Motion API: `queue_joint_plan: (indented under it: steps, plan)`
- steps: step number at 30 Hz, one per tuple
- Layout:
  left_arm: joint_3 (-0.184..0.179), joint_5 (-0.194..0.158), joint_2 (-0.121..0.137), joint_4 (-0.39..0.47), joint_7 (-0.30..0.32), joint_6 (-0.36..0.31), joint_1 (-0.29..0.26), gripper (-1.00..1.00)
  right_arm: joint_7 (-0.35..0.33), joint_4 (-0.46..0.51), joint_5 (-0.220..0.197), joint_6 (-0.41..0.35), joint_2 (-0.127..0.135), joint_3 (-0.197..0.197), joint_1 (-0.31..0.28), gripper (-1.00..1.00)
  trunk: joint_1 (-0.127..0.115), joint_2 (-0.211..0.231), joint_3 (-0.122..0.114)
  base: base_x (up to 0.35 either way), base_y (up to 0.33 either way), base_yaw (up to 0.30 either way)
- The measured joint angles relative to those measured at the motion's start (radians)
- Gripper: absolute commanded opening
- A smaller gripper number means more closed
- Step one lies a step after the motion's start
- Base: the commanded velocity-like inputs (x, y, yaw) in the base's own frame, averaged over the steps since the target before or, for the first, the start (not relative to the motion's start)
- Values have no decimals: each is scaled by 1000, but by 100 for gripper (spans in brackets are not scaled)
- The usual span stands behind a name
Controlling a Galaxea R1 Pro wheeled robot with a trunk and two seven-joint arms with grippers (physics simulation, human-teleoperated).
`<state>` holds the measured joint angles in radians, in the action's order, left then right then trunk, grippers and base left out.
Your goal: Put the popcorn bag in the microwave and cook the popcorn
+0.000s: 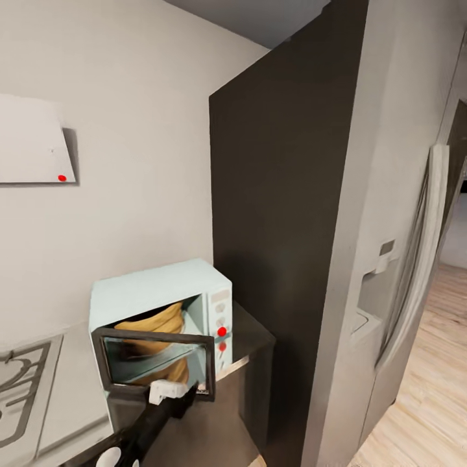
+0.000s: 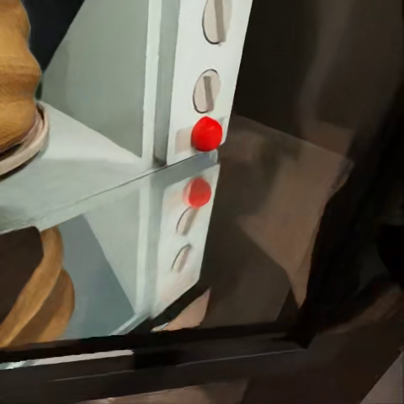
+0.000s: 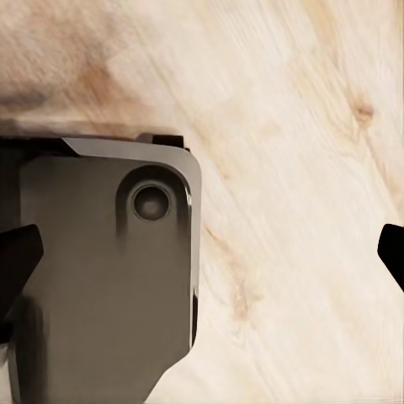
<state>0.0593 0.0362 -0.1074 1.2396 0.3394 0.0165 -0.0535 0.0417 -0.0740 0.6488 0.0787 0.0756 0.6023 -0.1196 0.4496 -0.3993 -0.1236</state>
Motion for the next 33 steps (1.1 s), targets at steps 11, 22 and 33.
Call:
queue_joint_plan:
  steps: [11,22,33]
  plan:
    - [0,0,-6,1,-99,-1,0,100,0,0,0,-1,0,0,0,100,-1,0,0,218,0,-21]
    - [0,0,-8,1,-100,0,0,100,0,1,0,-1,0,0,0,100,0,0,0,133,0,0]
    - [0,0,-9,1,-100,0,0,100,0,1,0,-1,0,0,0,100,0,0,0,108,0,0]
